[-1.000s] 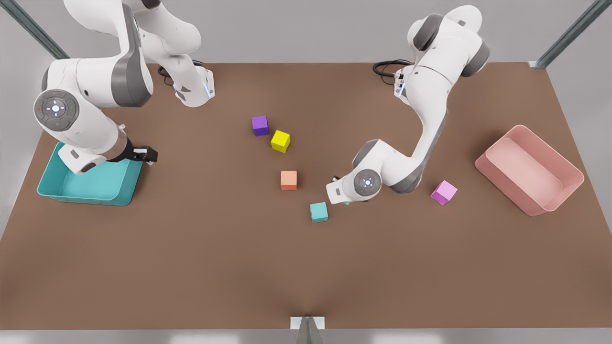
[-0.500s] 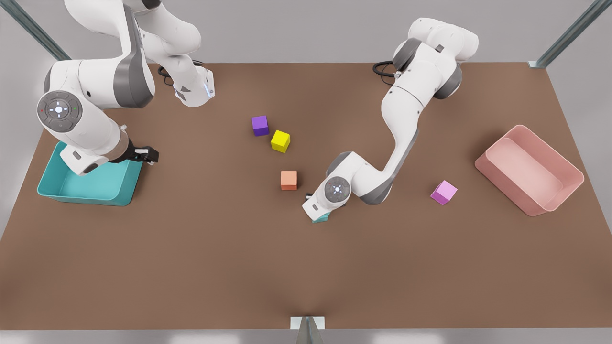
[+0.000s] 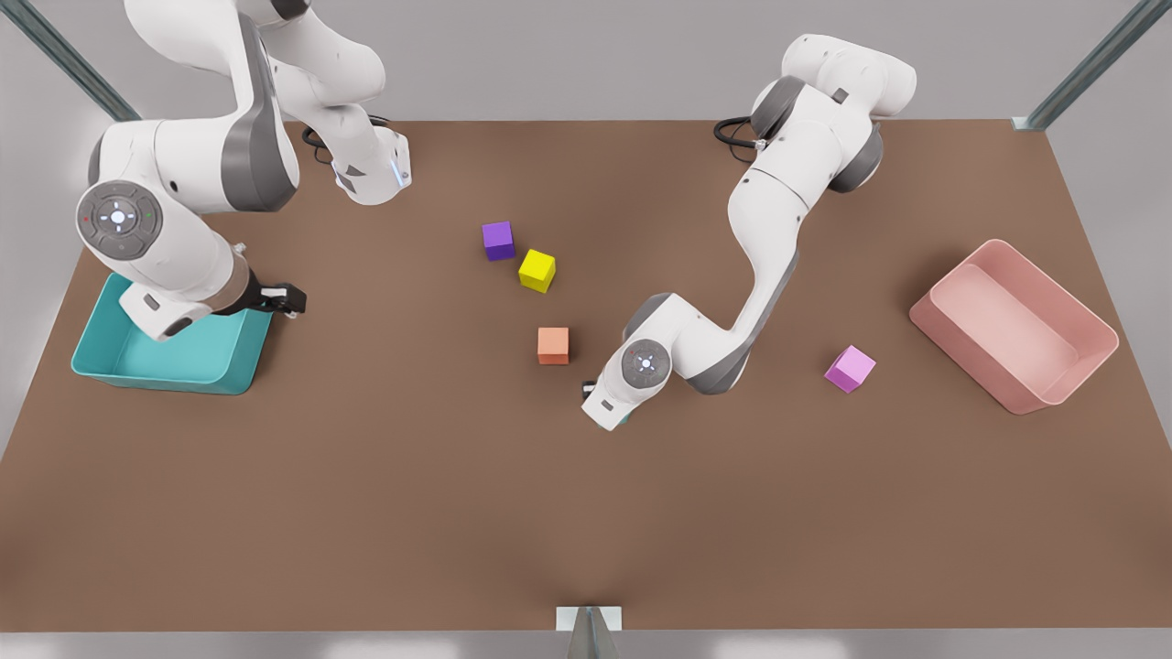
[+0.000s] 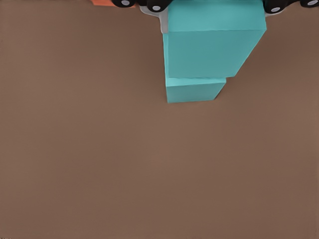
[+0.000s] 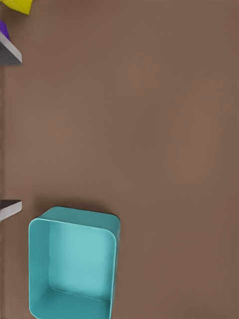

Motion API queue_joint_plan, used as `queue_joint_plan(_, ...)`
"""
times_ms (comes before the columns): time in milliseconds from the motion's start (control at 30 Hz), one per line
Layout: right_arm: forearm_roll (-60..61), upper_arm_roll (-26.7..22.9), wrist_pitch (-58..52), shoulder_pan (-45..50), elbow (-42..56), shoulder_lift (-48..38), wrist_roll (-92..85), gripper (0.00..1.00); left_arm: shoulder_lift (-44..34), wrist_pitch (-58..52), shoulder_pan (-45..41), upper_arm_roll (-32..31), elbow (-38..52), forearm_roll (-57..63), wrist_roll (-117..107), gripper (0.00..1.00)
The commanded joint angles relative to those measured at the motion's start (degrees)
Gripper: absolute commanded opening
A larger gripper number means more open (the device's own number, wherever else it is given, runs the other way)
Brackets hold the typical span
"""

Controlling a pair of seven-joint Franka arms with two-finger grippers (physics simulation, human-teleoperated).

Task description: Stack the two blue cubes on top of each other

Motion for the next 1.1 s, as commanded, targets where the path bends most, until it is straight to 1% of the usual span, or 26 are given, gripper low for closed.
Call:
queue_joint_plan(0, 0.04, 0.05, 0.01, 0.07, 0.02, 0.05, -0.32, 1.0, 0.21, 0.29, 0.05, 0.01, 0.03, -0.8, -7.59, 1.0)
queue_joint_plan(700, 0.22, 0.05, 0.19, 0.25, 0.02, 1.37, -0.14, 1.0, 1.44, 1.96, 0.14, -0.16, 0.47, -0.8, -7.59, 1.0)
queue_joint_plan(833, 0.13, 0.05, 0.28, 0.25, 0.02, 1.37, -0.14, 1.0, 0.92, 1.7, 0.41, 0.01, 0.47, -0.71, -7.59, 1.0)
queue_joint_plan(933, 0.04, 0.05, 0.28, 0.25, 0.1, 1.37, -0.14, 1.0, 0.74, 1.43, 0.93, 0.36, 2.05, 0.78, -7.59, 1.0)
queue_joint_plan(1067, 0.04, 0.05, 0.36, 0.25, 0.02, 1.37, -0.23, 1.0, -1.63, 1.43, 2.25, 0.36, 3.37, 0.78, -7.5, 1.0)
